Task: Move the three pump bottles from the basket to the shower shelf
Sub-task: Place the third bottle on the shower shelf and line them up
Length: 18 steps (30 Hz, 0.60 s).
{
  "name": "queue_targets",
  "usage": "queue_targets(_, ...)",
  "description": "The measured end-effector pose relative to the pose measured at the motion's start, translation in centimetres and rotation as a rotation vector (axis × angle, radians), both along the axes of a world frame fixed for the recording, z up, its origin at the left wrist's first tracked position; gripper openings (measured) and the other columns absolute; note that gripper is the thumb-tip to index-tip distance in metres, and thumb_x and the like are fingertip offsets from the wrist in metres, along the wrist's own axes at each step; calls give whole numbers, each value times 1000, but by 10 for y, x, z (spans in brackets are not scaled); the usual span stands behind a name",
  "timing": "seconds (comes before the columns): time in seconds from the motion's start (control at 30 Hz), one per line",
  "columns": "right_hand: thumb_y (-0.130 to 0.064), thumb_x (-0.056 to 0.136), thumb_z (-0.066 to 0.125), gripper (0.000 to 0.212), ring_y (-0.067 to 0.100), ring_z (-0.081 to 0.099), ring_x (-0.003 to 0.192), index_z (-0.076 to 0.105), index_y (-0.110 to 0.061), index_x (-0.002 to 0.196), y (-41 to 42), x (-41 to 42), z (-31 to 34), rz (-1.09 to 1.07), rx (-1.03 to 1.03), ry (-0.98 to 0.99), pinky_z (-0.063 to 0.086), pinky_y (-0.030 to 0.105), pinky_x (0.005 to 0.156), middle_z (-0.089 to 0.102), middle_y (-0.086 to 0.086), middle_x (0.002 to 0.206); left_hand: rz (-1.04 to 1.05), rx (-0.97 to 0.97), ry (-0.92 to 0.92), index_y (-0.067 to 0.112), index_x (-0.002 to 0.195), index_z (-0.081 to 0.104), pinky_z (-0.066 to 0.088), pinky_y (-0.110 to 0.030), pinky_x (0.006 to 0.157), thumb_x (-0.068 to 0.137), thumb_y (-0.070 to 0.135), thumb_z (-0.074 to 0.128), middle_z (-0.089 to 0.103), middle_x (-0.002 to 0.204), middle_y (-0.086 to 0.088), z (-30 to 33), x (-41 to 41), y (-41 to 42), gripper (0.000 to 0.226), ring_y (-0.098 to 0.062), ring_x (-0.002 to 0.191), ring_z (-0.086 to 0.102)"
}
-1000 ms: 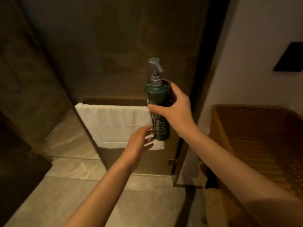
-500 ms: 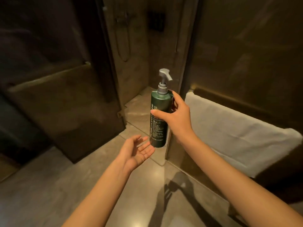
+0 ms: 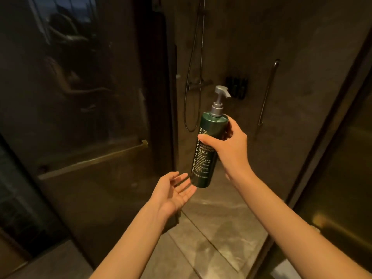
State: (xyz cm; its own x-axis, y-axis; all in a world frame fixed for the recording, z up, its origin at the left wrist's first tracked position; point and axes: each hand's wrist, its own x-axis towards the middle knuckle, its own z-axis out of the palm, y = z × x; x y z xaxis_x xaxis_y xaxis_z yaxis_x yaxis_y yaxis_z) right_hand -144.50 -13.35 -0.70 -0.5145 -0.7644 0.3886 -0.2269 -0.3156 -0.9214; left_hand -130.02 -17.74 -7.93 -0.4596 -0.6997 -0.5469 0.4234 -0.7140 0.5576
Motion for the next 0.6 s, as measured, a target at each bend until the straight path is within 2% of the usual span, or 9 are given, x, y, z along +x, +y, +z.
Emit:
queue_targets(0.13,-20,65,83,68,9,60,107,53,-23,127,-77,-35,9,-9,-8,-6,52,41,94,64,-8,116,22,-4,11,-1,107,59,42,-46,104,92,16,48,60,112,-24,8,-35,-71,25,-37,111,56)
queue_targets(0.23,-21,64,84,68,8,61,106,54,-25,125,-127,-59,4,3,22,13,53,41,92,65,-9,114,45,21,-4,-2,103,58,45,-46,98,92,16,48,61,104,-24,5,-62,-113,23,-36,95,59)
queue_targets(0.3,-20,64,84,69,9,61,105,54,-25,125,-159,-78,-2,3,46,27,53,42,92,65,-9,114,35,36,-6,-3,101,57,45,-45,94,93,15,47,60,103,-25,2,-82,-142,23,-35,91,59)
queue_targets(0.4,-17,63,85,68,11,61,105,55,-24,124,-206,-107,-10,-8,68,13,53,41,91,65,-7,114,28,57,-18,-3,90,56,44,-45,96,94,14,44,61,95,-23,-2,-114,-188,21,-33,86,60)
queue_targets(0.47,-17,63,84,65,10,62,102,56,-24,121,-240,-126,-12,-33,59,8,54,40,89,65,-7,111,14,57,-23,-1,82,55,43,-44,99,93,13,44,60,91,-22,-3,-135,-221,21,-33,88,59)
queue_targets(0.53,-18,62,85,62,10,63,99,57,-25,118,-278,-145,-9,-57,50,21,55,38,87,66,-7,108,11,69,-15,1,76,53,42,-45,103,92,12,45,59,92,-21,-4,-156,-258,21,-35,99,57)
queue_targets(0.6,-20,63,84,61,8,63,97,57,-25,117,-319,-164,3,-77,35,47,55,35,84,65,-8,106,-7,67,16,2,76,52,44,-46,98,92,12,45,59,94,-21,3,-177,-299,20,-35,97,57)
